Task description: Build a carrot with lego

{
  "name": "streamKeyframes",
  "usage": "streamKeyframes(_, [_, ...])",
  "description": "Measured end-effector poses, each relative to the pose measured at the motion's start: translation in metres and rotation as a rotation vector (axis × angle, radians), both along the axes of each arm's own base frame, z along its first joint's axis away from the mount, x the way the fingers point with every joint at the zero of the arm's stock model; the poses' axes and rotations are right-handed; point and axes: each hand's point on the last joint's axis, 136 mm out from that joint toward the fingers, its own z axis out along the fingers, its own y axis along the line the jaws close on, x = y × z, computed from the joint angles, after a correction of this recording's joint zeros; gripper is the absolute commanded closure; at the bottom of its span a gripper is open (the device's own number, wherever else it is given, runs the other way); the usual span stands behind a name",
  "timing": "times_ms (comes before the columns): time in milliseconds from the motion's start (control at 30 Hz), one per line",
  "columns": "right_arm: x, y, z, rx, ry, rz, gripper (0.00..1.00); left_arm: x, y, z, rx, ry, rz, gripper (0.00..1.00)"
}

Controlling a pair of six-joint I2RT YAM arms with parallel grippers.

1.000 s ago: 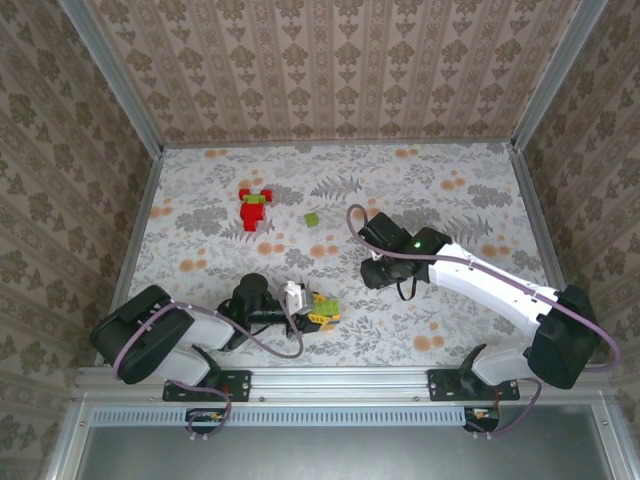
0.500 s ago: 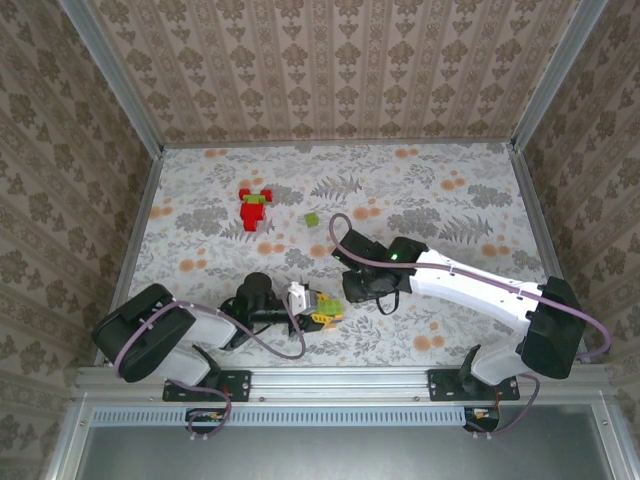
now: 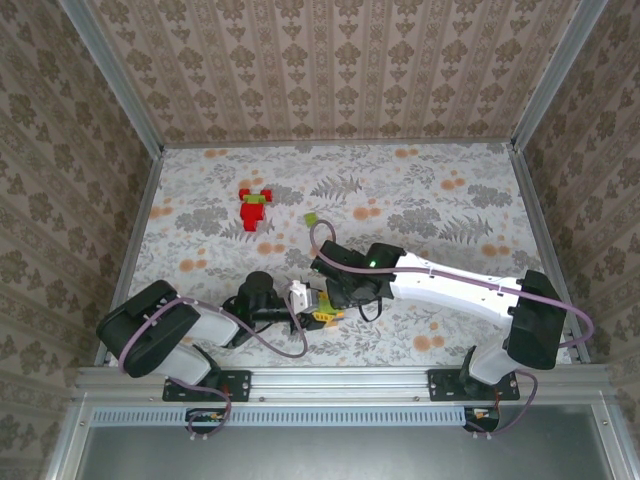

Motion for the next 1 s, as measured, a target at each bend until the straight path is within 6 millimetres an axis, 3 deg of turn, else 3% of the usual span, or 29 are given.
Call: streamKeyframes(1000, [-0.002,-0.007,-0.006,-0.037,-0.022,-0.087,0.79,0.01,-0.005,0.0,0.01,-0.007,0.03,0.74])
